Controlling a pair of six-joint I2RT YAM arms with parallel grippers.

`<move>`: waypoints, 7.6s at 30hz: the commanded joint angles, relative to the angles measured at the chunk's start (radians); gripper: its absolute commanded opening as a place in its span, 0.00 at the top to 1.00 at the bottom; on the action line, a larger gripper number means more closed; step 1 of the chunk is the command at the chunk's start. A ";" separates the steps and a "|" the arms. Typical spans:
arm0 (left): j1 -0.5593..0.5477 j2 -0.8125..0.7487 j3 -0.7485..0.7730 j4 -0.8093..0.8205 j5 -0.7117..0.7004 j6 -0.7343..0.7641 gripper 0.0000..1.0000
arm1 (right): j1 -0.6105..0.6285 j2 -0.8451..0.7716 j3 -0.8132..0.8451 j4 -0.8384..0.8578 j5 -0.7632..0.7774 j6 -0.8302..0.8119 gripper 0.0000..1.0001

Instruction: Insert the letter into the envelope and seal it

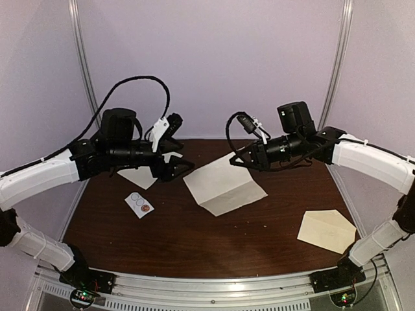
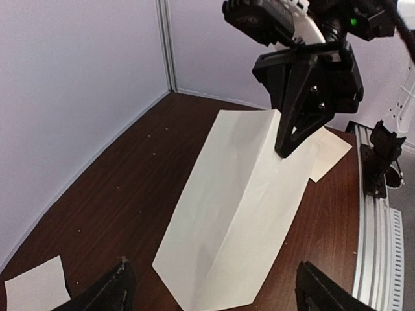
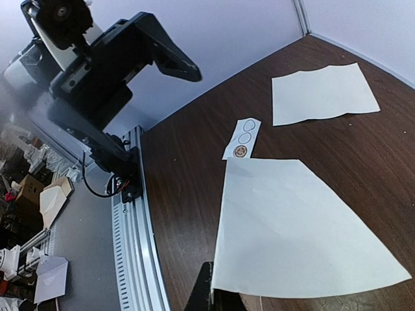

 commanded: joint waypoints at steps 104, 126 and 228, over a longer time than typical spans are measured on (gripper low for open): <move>-0.062 0.195 0.044 -0.195 0.366 0.172 0.76 | 0.118 -0.009 0.137 -0.250 0.051 -0.286 1.00; -0.061 0.172 0.035 -0.237 0.215 0.202 0.98 | 0.106 -0.081 0.150 -0.363 0.163 -0.292 1.00; 0.110 0.002 -0.171 0.464 0.441 -0.262 1.00 | 0.254 0.008 -0.227 0.750 0.451 0.422 0.37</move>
